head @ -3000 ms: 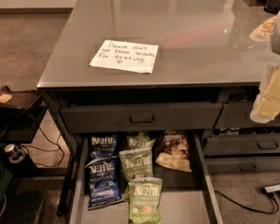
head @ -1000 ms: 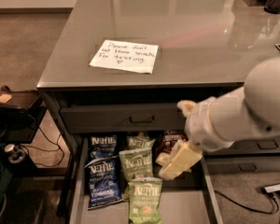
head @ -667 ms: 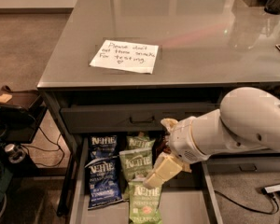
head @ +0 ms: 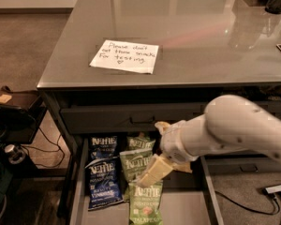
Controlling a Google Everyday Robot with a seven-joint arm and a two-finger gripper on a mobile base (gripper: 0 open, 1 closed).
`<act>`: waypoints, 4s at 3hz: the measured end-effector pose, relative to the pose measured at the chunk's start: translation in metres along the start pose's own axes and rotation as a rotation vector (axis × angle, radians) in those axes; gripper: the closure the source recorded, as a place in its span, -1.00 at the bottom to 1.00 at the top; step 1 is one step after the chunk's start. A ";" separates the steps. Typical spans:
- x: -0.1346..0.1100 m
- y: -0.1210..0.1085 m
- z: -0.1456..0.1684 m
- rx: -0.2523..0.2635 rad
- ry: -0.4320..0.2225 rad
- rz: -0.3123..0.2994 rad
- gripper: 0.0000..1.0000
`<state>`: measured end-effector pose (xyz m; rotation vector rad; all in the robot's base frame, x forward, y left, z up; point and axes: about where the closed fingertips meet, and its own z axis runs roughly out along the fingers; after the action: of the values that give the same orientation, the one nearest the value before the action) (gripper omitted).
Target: Pick blue chip bag from middle drawer and place on counter
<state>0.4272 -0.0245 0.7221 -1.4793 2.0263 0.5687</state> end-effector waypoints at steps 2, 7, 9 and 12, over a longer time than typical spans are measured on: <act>0.100 -0.044 0.194 -0.043 0.154 0.004 -1.00; 0.082 -0.143 0.410 0.037 0.075 -0.311 -1.00; 0.080 -0.144 0.415 0.033 0.073 -0.314 -1.00; 0.076 -0.144 0.417 0.027 0.069 -0.319 -1.00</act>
Offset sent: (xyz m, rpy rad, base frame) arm 0.2999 0.3580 -0.6624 -0.0106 -0.1866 0.3599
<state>0.6265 0.1411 0.3570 -1.7809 1.7873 0.3612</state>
